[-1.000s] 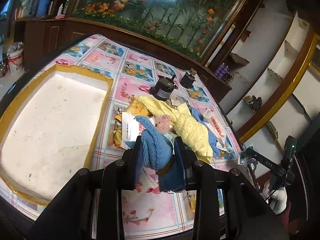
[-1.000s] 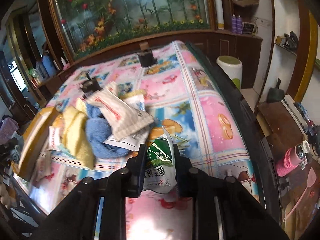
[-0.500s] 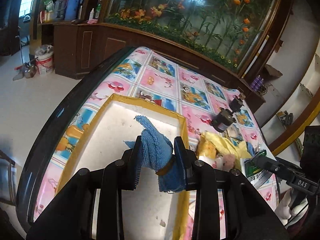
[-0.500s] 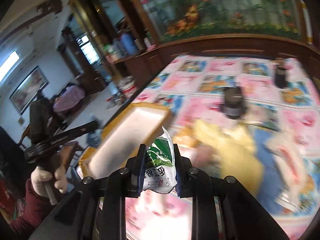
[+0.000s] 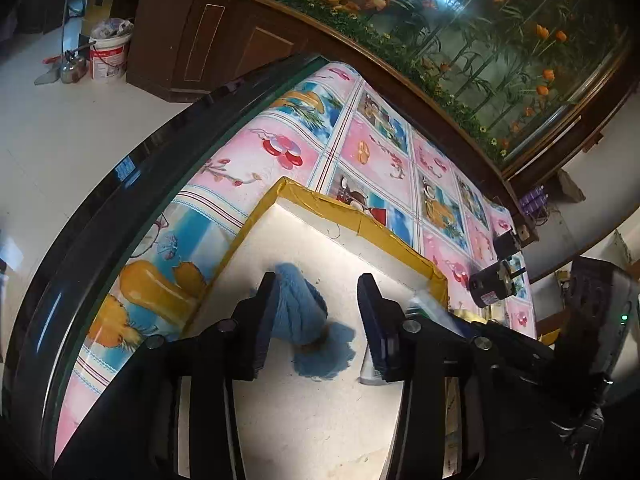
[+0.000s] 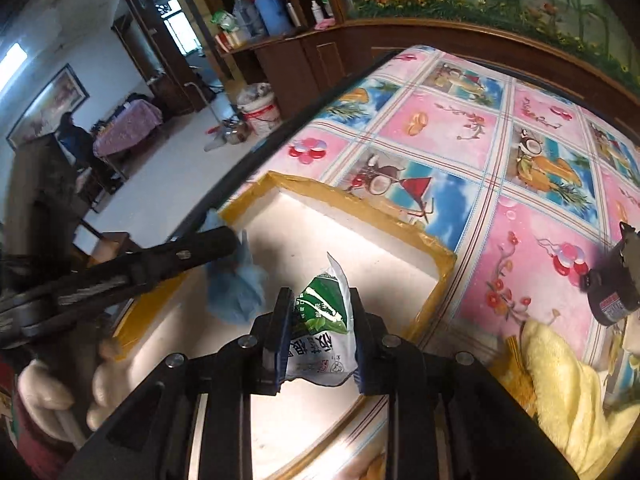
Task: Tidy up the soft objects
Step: 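Carry sock and packet into the foam box and open both tools, then grasp the white red-lettered bag with the left tool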
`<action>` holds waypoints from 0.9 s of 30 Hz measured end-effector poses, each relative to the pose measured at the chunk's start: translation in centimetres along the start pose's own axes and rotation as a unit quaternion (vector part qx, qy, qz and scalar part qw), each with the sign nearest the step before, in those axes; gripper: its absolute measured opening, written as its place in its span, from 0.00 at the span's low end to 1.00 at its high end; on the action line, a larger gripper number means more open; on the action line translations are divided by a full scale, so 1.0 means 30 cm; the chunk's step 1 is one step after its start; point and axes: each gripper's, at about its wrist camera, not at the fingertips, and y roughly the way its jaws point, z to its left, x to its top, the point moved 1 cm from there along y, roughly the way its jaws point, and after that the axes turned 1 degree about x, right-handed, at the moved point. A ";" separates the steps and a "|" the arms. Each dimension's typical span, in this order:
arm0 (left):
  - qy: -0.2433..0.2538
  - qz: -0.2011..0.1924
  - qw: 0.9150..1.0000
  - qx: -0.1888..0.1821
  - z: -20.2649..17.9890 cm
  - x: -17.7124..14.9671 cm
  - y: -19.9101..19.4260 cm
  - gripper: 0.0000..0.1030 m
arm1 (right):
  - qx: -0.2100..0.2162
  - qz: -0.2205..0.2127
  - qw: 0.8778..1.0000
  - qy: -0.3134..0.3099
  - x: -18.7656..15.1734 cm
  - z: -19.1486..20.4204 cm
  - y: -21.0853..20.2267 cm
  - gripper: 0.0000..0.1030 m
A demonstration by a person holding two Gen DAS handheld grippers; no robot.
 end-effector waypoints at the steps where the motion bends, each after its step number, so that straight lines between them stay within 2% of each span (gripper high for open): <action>1: -0.002 -0.003 1.000 -0.001 0.007 -0.002 -0.016 0.50 | -0.008 0.002 1.000 -0.002 0.003 0.004 0.012 0.25; 4: -0.003 -0.009 1.000 0.005 0.016 -0.007 -0.068 0.52 | -0.005 0.005 1.000 0.005 0.008 0.006 0.025 0.33; 8: -0.004 -0.027 0.999 0.030 0.009 -0.032 -0.158 0.52 | -0.007 -0.015 1.000 0.010 -0.002 0.005 -0.025 0.33; 13: 0.010 -0.059 0.998 0.016 -0.055 -0.101 -0.259 0.52 | -0.009 -0.056 0.998 0.012 -0.059 -0.005 -0.157 0.33; 17: 0.052 -0.074 0.996 0.011 -0.147 -0.182 -0.327 0.52 | -0.009 -0.088 0.996 0.017 -0.137 -0.038 -0.290 0.33; 21: 0.103 -0.077 0.992 0.000 -0.253 -0.287 -0.368 0.52 | -0.017 -0.103 0.994 0.041 -0.252 -0.110 -0.411 0.34; 24: 0.152 -0.066 0.986 -0.017 -0.346 -0.388 -0.354 0.57 | -0.037 -0.112 0.992 0.049 -0.348 -0.170 -0.493 0.35; 27: 0.204 -0.037 0.978 -0.022 -0.445 -0.494 -0.295 0.58 | -0.064 -0.113 0.990 0.047 -0.430 -0.225 -0.550 0.38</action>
